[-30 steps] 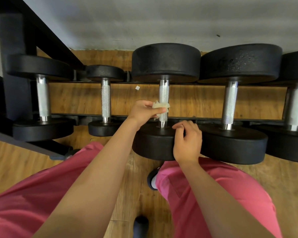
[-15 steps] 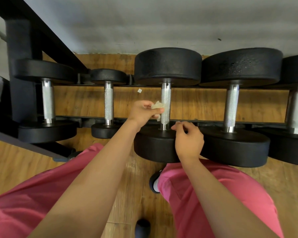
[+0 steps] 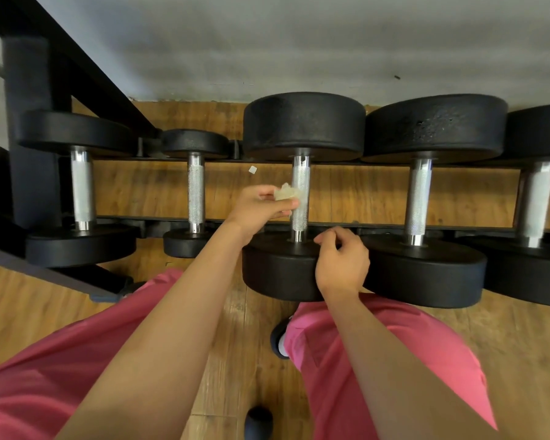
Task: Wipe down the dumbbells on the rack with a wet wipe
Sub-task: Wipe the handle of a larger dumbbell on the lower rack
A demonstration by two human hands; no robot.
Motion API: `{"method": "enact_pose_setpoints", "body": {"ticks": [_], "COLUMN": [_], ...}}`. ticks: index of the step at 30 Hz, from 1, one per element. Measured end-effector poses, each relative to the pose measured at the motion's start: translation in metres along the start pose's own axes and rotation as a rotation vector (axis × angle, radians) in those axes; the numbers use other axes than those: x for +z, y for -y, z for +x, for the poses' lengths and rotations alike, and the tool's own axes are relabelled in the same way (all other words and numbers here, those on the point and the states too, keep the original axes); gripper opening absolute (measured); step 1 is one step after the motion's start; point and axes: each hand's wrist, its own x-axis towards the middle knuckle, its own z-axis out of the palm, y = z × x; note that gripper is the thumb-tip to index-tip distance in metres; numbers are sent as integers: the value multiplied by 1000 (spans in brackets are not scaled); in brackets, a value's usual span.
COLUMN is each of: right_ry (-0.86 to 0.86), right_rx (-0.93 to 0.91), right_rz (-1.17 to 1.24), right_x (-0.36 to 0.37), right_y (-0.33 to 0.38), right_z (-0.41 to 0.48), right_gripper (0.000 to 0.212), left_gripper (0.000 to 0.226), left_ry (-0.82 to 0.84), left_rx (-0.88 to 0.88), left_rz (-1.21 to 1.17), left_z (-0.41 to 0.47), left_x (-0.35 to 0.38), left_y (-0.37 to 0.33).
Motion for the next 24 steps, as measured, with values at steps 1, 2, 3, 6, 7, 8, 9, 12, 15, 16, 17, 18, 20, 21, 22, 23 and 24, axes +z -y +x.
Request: {"method": "enact_pose_setpoints", "body": {"ticks": [1, 2, 3, 6, 7, 8, 9, 12, 15, 16, 17, 18, 20, 21, 22, 23, 24], "right_ry": [0, -1, -1, 11, 11, 8, 5, 6, 2, 2, 2, 0, -4, -6, -6, -6, -6], "right_rx": [8, 18, 31, 52, 50, 46, 40, 31, 29, 26, 24, 21, 16, 17, 22, 27, 29], "right_rz": [0, 5, 10, 21, 25, 31, 38, 47, 53, 49, 45, 43, 43, 43, 38, 33, 31], "right_x": [0, 1, 1, 2, 2, 2, 2, 1, 3, 3, 4, 4, 4, 4, 4, 4, 4], "right_y": [0, -1, -2, -4, -4, -3, -3, -4, -6, -6, -6, -6, -6, -6, -6, -7, -8], "right_z": [0, 0, 1, 0, 0, 0, 0, 0, 1, 1, 1, 1, 2, 2, 2, 2, 2], "right_gripper": [38, 37, 36, 32, 32, 32, 32, 31, 29, 29, 28, 28, 28, 28, 28, 29, 29], "left_gripper": [20, 18, 14, 9, 9, 8, 7, 6, 14, 15, 16, 15, 15, 15, 14, 11, 7], "left_ry": [42, 57, 49, -28, -52, -75, -94, -104, -119, -154, -191, -223, -258, -269, -275, -273, -257], "left_rx": [-16, -29, -40, -18, -4, 5, 11, 17, 57, 76, 95, 110, 117, 109, 96, 87, 88], "left_rz": [-71, -141, -202, -201, -150, -101, -64, -41, 28, 44, 54, 67, 59, 20, -32, -86, -124], "left_z": [-2, -4, -6, -4, -2, 1, 3, 8, 12, 12, 13, 13, 13, 13, 13, 12, 12], "left_x": [0, 0, 1, 6, 8, 11, 14, 20, 23, 23, 24, 23, 23, 23, 23, 23, 23], "left_y": [-1, -1, -1, 4, 5, 5, 4, -2, -3, 0, 3, 6, 9, 10, 10, 10, 9]}}
